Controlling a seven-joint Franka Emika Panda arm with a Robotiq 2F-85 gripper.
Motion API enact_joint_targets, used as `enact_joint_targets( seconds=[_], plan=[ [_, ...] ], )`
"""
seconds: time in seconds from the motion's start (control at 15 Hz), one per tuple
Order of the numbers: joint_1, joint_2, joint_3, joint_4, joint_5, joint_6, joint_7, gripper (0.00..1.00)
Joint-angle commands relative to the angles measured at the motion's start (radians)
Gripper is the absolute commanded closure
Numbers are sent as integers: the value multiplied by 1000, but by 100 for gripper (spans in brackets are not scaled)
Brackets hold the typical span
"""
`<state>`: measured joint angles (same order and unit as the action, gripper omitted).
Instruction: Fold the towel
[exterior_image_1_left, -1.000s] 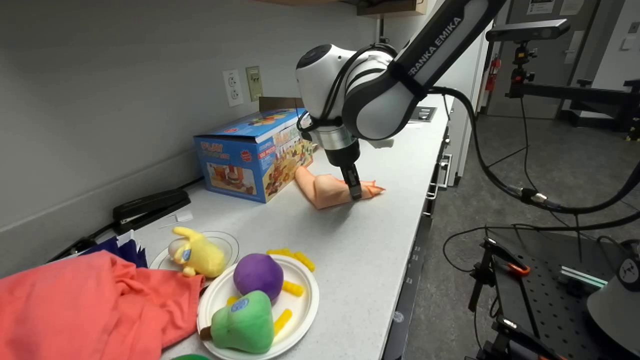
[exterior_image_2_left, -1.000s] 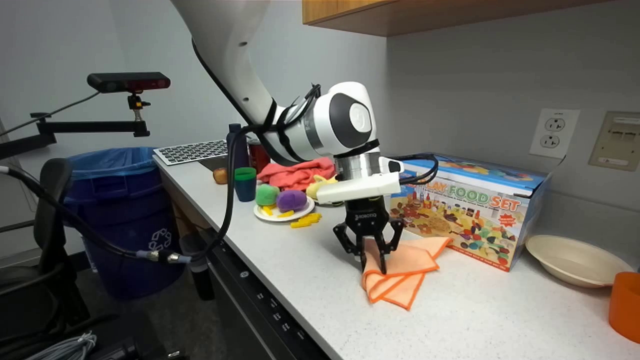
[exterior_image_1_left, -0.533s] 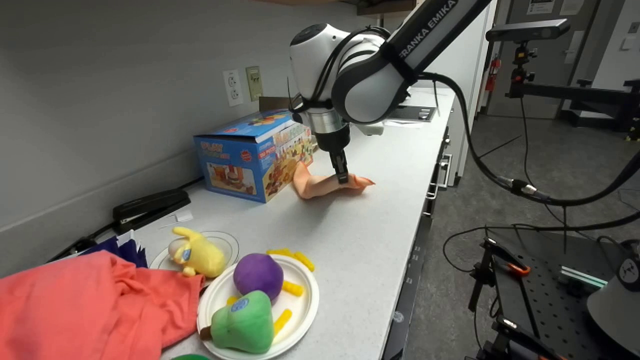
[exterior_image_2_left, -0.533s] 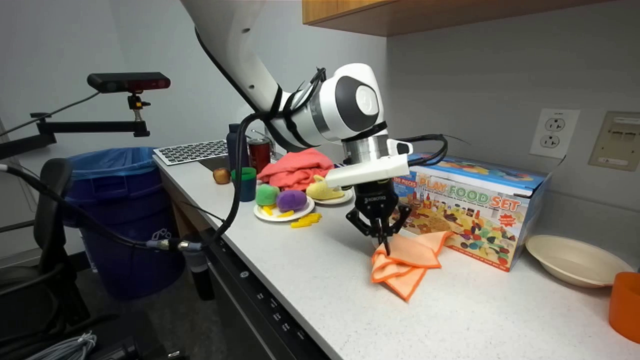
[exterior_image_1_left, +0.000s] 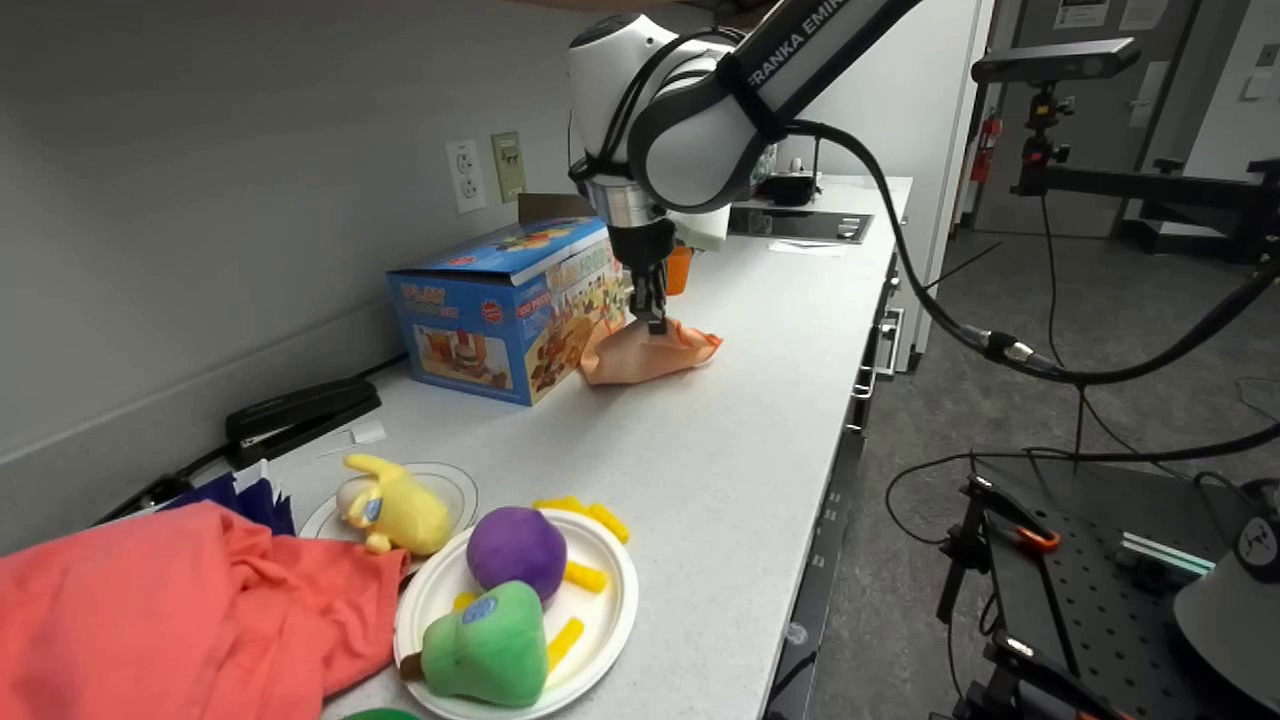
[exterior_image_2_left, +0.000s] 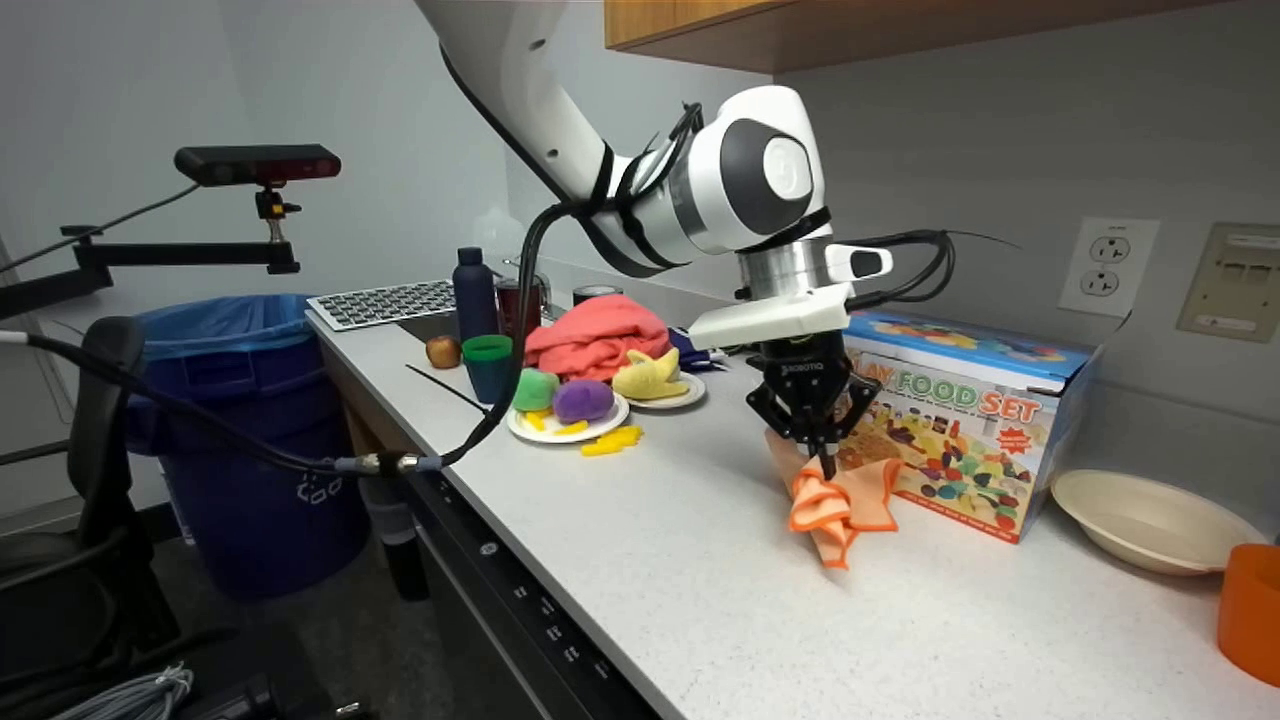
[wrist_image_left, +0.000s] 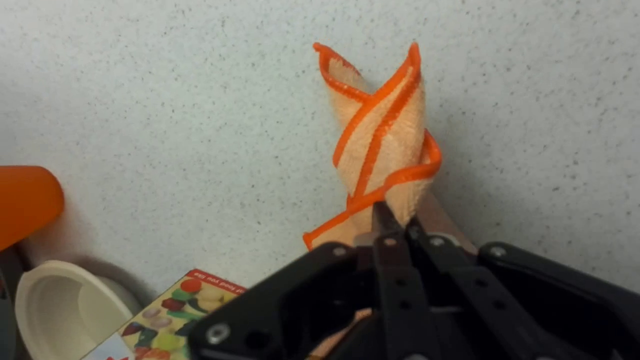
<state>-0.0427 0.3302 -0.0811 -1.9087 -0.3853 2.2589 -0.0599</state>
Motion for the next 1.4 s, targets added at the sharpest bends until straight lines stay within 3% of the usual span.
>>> enact_joint_targets(
  seconds=[0.0,0.93,1.0,1.07,1.33],
  plan=[
    [1,90,-17,104,36,-5,88,99],
    [-36,177,-55,255,136,-11,156,99],
    [-42,171,-58,247,136,-14,148,71],
    [-43,171,-59,246,133,-12,147,71],
    [-45,168,-68,241,129,-13,145,41]
  ],
)
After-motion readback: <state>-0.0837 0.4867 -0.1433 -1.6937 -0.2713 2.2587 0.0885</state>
